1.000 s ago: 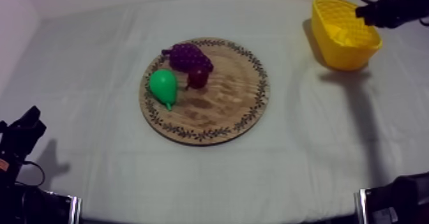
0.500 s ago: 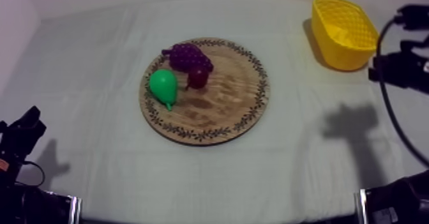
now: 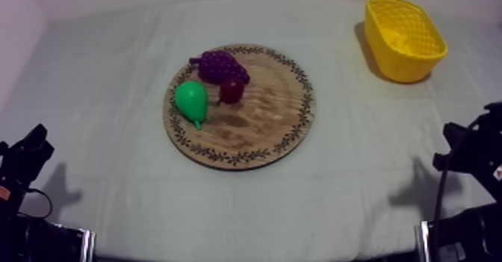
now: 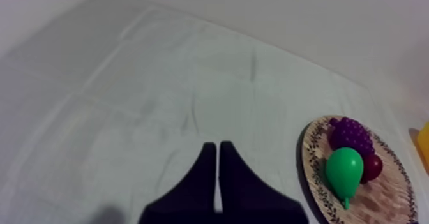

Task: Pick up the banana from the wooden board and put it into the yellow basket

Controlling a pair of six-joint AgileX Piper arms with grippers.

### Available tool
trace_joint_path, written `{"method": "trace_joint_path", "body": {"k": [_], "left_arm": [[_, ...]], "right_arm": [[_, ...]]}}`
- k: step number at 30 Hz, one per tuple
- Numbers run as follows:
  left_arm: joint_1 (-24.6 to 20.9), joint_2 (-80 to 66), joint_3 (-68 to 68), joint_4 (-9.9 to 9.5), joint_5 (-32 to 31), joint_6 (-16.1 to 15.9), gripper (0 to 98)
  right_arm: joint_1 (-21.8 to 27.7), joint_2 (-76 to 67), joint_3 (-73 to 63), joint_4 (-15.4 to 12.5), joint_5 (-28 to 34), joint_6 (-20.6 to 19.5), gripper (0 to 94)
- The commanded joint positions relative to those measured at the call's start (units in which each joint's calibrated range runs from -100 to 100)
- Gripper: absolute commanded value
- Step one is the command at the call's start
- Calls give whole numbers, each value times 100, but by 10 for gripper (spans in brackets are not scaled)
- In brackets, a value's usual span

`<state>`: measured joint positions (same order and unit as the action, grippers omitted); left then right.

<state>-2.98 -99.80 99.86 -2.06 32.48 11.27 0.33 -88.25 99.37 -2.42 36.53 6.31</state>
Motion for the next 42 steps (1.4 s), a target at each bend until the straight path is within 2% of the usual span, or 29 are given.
{"method": "trace_joint_path", "body": {"k": [1, 6, 13, 17, 42], "left_arm": [[-3, -3, 3, -1, 2, -2, 1], [-3, -3, 3, -1, 2, -1, 1], [-3, -3, 3, -1, 2, -1, 1], [-3, -3, 3, -1, 2, -1, 1], [-3, -3, 3, -1, 2, -1, 1]], "right_arm": [[12, -571, -5, 65, 151, -245, 3], [30, -713, -52, 110, 444, -300, 3], [126, -740, 19, 121, 133, 344, 3], [133, -742, 27, 122, 94, 535, 3], [135, -742, 29, 122, 81, 563, 3]]}}
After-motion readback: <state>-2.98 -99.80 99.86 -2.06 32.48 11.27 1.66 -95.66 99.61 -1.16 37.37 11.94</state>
